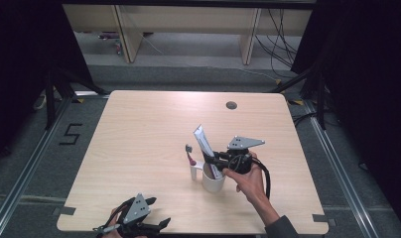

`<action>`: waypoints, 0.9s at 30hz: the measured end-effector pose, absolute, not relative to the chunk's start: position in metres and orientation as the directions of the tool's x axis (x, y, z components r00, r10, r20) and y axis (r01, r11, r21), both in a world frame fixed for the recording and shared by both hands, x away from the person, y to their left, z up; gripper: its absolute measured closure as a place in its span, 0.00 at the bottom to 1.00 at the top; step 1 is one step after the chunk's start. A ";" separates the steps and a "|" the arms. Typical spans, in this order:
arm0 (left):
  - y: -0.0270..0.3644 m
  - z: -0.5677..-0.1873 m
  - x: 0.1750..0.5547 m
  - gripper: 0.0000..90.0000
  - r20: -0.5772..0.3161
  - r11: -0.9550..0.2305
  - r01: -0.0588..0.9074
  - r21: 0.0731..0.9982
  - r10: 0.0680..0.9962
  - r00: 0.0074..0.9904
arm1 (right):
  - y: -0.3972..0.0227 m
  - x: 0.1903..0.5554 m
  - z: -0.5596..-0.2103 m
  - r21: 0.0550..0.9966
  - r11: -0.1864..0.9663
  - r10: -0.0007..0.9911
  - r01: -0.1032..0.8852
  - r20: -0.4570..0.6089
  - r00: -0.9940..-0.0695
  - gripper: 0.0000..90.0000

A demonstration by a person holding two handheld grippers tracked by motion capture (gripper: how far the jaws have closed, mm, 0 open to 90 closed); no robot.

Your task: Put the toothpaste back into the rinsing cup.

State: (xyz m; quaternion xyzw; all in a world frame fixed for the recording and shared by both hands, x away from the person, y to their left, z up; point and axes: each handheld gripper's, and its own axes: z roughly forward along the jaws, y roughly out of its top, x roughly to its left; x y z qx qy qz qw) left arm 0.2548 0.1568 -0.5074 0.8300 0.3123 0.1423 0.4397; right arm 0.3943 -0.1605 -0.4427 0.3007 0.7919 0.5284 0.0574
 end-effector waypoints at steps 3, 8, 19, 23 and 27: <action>0.158 -0.507 0.256 0.22 -0.016 -0.444 0.384 0.810 0.637 0.771 | -0.162 0.396 -0.443 0.878 0.275 0.529 0.391 0.201 -0.824 0.84; 0.157 -0.507 0.255 0.22 -0.030 -0.427 0.389 0.816 0.641 0.767 | -0.162 0.394 -0.445 0.875 0.287 0.515 0.391 0.204 -0.833 0.84; 0.156 -0.508 0.254 0.22 -0.049 -0.406 0.398 0.823 0.647 0.761 | -0.164 0.390 -0.448 0.867 0.326 0.510 0.376 0.174 -0.843 0.84; 0.157 -0.507 0.254 0.22 -0.023 -0.440 0.391 0.808 0.640 0.768 | -0.165 0.388 -0.449 0.861 0.332 0.524 0.384 0.170 -0.835 0.84; 0.157 -0.508 0.254 0.22 -0.036 -0.424 0.397 0.814 0.645 0.763 | -0.166 0.386 -0.450 0.856 0.343 0.520 0.387 0.170 -0.837 0.84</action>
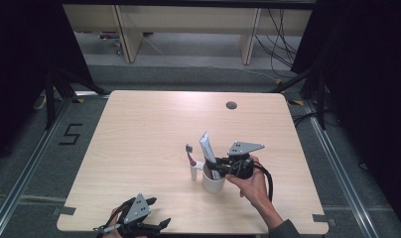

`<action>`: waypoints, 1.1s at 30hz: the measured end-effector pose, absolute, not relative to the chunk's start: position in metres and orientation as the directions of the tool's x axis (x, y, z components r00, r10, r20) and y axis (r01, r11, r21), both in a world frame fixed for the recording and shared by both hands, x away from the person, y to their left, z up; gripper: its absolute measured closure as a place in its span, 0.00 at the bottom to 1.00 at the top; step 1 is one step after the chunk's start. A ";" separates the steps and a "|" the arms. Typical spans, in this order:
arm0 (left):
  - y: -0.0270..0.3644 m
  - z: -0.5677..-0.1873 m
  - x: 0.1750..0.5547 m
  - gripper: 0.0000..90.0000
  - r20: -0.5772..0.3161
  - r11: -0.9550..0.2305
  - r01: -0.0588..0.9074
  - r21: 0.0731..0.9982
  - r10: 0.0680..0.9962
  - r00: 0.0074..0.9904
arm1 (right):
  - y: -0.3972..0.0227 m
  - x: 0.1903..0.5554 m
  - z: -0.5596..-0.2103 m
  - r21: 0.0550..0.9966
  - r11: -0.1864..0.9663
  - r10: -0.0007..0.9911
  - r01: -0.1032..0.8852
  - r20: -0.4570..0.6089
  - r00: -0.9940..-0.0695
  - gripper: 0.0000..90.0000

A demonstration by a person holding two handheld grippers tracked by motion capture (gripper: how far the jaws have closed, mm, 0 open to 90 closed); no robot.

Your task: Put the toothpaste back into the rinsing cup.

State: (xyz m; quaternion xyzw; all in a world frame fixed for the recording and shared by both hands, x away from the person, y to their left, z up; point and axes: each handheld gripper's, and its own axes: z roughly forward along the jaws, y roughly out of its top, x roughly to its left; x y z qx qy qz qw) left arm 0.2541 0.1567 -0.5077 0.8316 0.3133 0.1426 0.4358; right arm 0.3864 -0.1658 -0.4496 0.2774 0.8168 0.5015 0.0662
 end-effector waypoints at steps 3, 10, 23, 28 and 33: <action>0.158 -0.508 0.255 0.22 -0.027 -0.434 0.390 0.812 0.640 0.768 | -0.166 0.385 -0.450 0.850 0.356 0.529 0.389 0.160 -0.834 0.84; 0.156 -0.508 0.254 0.22 -0.040 -0.419 0.397 0.816 0.646 0.762 | -0.168 0.383 -0.453 0.846 0.372 0.536 0.382 0.141 -0.832 0.84; 0.158 -0.506 0.255 0.22 -0.021 -0.441 0.390 0.809 0.641 0.767 | -0.172 0.382 -0.454 0.837 0.381 0.532 0.393 0.149 -0.834 0.82; 0.158 -0.507 0.254 0.22 -0.019 -0.444 0.389 0.807 0.639 0.769 | -0.174 0.381 -0.453 0.846 0.345 0.529 0.407 0.183 -0.829 0.80; 0.157 -0.507 0.254 0.22 -0.027 -0.433 0.391 0.812 0.642 0.766 | -0.176 0.379 -0.451 0.834 0.339 0.538 0.435 0.207 -0.817 0.74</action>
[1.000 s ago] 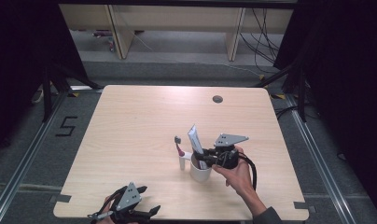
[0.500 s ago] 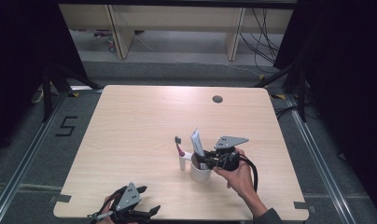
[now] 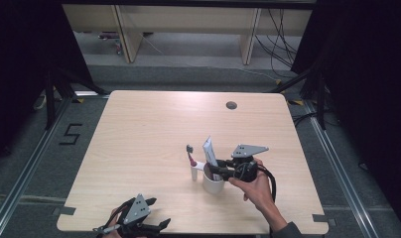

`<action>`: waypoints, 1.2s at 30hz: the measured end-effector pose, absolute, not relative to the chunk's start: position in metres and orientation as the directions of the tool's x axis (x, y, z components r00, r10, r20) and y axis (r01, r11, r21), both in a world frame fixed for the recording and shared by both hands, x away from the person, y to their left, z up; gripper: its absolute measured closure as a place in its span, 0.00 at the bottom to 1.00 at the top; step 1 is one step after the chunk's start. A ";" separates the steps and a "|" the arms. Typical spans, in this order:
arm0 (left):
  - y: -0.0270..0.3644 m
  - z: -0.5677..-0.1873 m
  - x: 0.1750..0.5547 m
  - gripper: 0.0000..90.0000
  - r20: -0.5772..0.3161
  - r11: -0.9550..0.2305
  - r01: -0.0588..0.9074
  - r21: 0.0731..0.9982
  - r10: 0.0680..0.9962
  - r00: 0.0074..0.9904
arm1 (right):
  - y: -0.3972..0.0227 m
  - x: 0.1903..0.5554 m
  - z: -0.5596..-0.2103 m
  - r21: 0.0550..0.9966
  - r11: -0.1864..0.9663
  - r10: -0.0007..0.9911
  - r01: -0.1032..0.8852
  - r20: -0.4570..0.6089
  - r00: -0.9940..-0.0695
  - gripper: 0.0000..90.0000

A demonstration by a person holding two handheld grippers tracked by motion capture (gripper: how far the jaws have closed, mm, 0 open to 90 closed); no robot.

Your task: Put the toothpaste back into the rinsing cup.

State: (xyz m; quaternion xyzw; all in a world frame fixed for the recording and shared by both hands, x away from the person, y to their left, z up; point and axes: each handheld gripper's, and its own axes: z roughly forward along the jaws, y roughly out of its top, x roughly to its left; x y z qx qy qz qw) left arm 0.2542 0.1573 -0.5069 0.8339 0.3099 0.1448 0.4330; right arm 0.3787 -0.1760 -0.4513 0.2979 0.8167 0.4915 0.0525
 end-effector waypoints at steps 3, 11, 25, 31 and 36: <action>0.156 -0.508 0.253 0.22 -0.043 -0.413 0.395 0.820 0.645 0.763 | -0.177 0.379 -0.451 0.845 0.318 0.533 0.430 0.216 -0.818 0.67; 0.156 -0.508 0.253 0.22 -0.044 -0.412 0.397 0.820 0.646 0.762 | -0.186 0.376 -0.443 0.862 0.270 0.528 0.428 0.239 -0.815 0.58; 0.156 -0.508 0.253 0.22 -0.040 -0.416 0.395 0.819 0.646 0.762 | -0.202 0.373 -0.434 0.875 0.237 0.552 0.422 0.237 -0.800 0.54; 0.158 -0.507 0.255 0.22 -0.018 -0.439 0.387 0.811 0.643 0.766 | -0.210 0.373 -0.431 0.882 0.233 0.580 0.410 0.213 -0.787 0.49; 0.157 -0.507 0.254 0.22 -0.030 -0.428 0.395 0.813 0.646 0.763 | -0.215 0.370 -0.429 0.870 0.205 0.592 0.449 0.255 -0.764 0.46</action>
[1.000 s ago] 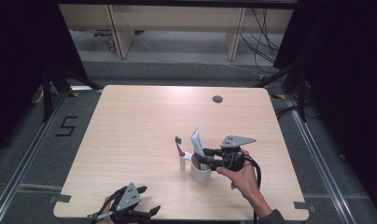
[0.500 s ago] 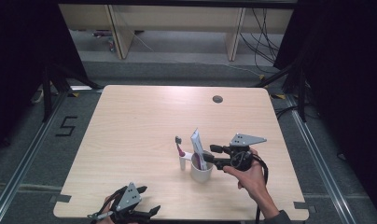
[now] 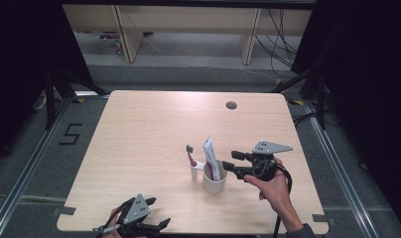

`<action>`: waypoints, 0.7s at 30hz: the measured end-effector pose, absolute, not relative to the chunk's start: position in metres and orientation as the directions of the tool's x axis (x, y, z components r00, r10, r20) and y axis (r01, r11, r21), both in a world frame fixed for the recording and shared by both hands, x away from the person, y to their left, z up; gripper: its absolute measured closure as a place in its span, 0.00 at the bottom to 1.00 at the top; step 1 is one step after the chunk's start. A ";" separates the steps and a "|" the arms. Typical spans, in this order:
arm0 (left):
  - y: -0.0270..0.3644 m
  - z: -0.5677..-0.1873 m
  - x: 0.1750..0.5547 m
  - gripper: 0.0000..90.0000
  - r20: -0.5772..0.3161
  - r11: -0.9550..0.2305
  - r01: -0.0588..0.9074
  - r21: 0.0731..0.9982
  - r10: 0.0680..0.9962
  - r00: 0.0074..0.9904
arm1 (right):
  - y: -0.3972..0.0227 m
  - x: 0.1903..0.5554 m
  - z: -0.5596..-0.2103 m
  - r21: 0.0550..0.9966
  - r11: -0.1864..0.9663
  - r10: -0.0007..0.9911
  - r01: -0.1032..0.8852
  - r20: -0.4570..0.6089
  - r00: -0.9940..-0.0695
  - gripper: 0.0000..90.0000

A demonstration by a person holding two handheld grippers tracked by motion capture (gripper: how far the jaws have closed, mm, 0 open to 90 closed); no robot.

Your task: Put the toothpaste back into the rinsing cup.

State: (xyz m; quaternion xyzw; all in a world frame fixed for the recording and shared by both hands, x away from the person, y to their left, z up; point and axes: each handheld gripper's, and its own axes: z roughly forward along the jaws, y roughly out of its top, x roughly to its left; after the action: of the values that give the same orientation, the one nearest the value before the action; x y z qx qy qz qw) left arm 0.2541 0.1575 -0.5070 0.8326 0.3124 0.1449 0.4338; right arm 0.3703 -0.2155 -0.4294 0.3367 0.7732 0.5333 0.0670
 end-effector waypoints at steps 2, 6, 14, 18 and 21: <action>0.157 -0.508 0.254 0.22 -0.034 -0.422 0.393 0.817 0.646 0.763 | -0.220 0.372 -0.429 0.881 0.209 0.599 0.423 0.227 -0.768 0.45; 0.158 -0.507 0.254 0.22 -0.030 -0.428 0.394 0.814 0.645 0.763 | -0.226 0.371 -0.428 0.877 0.200 0.612 0.437 0.237 -0.755 0.44; 0.158 -0.507 0.254 0.22 -0.031 -0.425 0.394 0.815 0.647 0.762 | -0.238 0.368 -0.428 0.872 0.178 0.634 0.456 0.252 -0.731 0.41; 0.158 -0.507 0.254 0.22 -0.028 -0.429 0.393 0.813 0.645 0.764 | -0.244 0.367 -0.430 0.874 0.187 0.648 0.449 0.234 -0.725 0.40; 0.158 -0.507 0.254 0.22 -0.034 -0.426 0.396 0.814 0.645 0.763 | -0.249 0.367 -0.431 0.875 0.183 0.648 0.448 0.235 -0.724 0.39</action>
State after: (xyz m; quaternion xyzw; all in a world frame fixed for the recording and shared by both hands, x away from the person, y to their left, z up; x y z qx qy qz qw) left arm 0.2540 0.1579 -0.5065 0.8321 0.3127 0.1432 0.4351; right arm 0.3670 -0.2488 -0.4315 0.3591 0.7632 0.5288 0.0948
